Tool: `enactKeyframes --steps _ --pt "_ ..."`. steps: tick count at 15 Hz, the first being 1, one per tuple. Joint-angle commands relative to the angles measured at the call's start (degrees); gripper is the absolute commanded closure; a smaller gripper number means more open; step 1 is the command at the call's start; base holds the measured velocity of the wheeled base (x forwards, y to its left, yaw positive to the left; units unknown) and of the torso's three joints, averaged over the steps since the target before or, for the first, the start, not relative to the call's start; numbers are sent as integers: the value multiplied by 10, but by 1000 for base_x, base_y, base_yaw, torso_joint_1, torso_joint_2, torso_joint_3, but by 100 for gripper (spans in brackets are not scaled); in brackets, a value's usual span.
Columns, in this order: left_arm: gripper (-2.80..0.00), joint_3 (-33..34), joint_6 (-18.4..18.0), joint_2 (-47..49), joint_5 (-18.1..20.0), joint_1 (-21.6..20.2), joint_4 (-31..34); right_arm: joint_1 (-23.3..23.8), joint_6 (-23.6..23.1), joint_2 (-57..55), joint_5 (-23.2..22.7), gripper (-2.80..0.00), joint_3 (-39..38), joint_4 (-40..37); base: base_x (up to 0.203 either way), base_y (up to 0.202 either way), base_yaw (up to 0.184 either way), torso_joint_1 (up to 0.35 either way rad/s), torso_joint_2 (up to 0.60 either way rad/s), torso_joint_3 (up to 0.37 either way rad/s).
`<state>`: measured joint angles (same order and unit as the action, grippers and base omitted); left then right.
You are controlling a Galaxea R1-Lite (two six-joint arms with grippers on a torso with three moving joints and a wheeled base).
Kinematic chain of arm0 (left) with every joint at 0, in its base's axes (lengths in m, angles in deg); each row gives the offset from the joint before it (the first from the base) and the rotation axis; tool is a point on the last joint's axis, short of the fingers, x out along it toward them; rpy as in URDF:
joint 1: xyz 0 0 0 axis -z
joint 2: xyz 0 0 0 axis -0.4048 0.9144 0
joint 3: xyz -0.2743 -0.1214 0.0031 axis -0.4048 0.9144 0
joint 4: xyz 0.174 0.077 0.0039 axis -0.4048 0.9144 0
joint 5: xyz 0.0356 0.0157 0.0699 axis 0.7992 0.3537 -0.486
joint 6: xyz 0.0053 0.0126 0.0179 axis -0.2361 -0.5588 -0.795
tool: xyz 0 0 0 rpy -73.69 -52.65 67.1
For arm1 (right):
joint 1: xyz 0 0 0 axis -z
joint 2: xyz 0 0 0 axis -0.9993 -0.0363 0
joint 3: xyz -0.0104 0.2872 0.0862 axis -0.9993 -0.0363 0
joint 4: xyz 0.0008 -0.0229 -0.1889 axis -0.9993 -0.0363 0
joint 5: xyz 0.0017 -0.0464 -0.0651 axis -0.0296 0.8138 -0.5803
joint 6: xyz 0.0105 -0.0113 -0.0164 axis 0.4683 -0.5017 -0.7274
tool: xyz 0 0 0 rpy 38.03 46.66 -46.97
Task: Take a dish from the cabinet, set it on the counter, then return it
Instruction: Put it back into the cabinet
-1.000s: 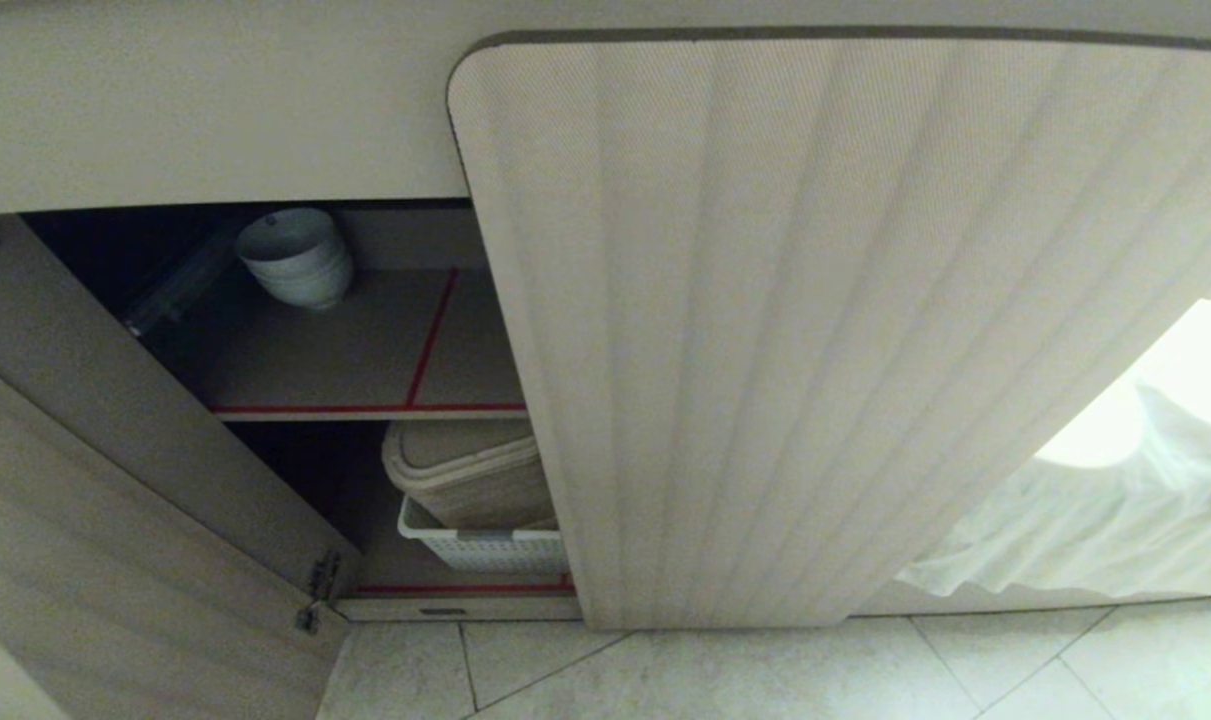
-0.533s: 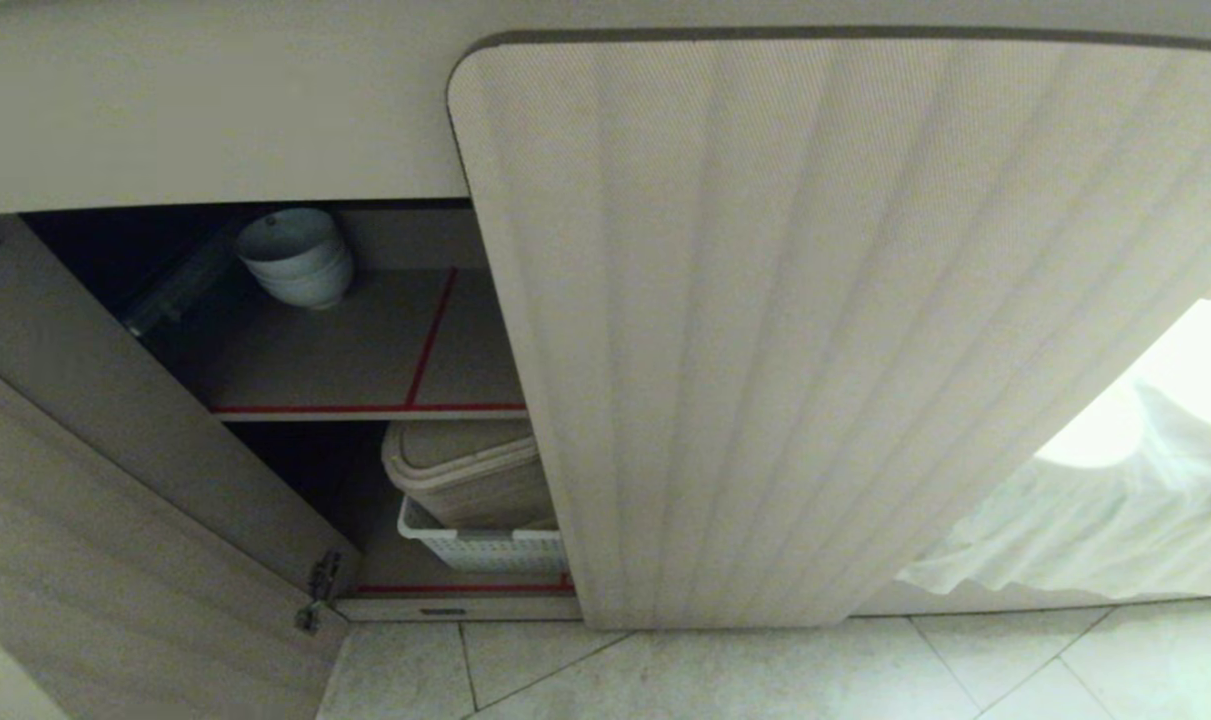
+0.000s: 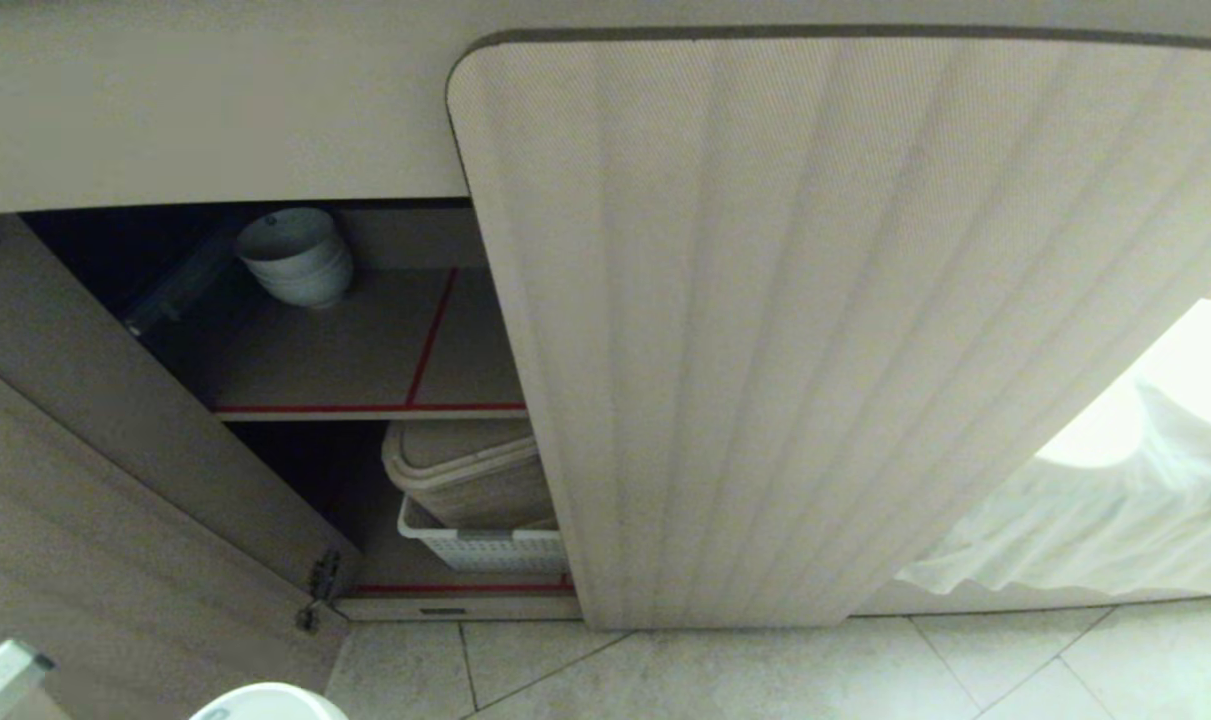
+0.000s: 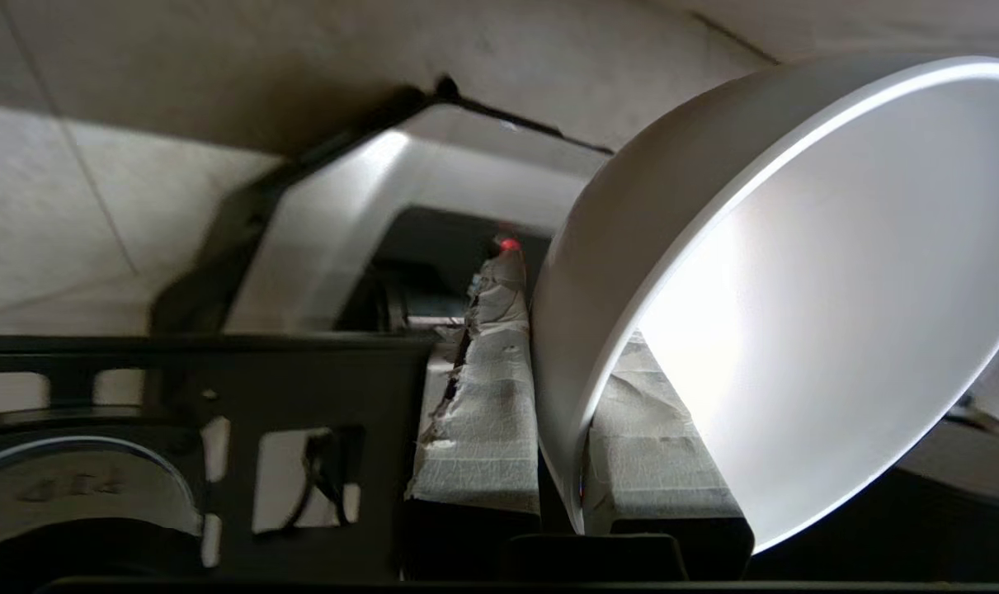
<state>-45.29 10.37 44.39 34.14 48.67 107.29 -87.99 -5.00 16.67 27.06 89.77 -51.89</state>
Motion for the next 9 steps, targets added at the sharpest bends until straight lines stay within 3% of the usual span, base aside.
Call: enactKeyframes --steps 1,3,6,9 --pt "0 4 22 36 8 -2 -22 0 0 0 0 0 0 0 0 0 0 0 0 0" --pt "0 4 92 70 11 -2 -95 0 0 0 0 0 0 0 0 0 0 0 0 0" --pt "0 3 102 97 30 -4 -125 1 0 0 0 0 0 0 0 0 0 0 0 0" --pt "0 3 106 137 32 -42 -165 0 0 0 0 0 0 0 0 0 0 0 0 0"
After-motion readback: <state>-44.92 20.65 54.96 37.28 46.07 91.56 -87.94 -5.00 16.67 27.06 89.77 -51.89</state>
